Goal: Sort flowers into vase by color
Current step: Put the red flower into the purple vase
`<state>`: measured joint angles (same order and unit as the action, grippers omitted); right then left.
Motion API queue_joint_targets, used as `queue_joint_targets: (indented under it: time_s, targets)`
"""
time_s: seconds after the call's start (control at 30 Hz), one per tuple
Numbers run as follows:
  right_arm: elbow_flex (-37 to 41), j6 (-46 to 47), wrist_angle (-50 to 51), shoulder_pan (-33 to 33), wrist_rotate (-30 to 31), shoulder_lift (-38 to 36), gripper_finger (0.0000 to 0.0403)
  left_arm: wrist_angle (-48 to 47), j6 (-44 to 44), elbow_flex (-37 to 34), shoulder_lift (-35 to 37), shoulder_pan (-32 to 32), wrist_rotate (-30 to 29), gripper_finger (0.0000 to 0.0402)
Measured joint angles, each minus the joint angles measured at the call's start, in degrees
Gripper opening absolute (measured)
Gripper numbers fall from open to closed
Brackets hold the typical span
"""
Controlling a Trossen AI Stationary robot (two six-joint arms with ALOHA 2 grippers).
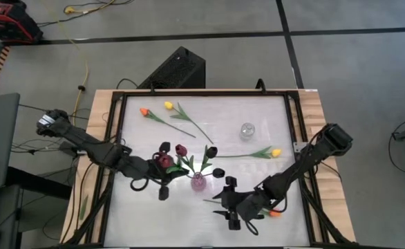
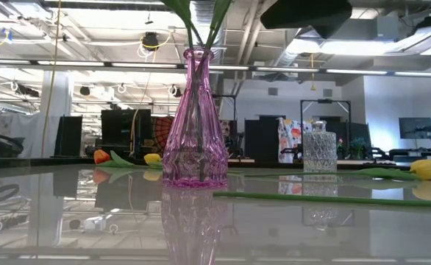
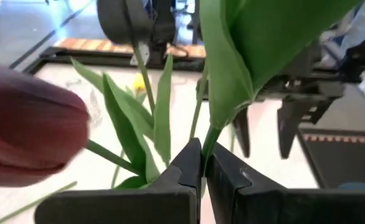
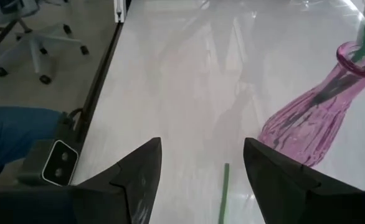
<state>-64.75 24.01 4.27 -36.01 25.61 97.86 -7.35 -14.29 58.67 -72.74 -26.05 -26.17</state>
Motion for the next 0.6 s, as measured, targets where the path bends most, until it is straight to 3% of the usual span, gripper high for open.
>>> queue_joint_targets:
  time_s: [0.6]
  targets:
    - [0.0,-0.5,1.8,-0.76,0.0,0.02,0.0254,-0.53,-3.71,0.11,-0.16,3.22,3.21,0.0]
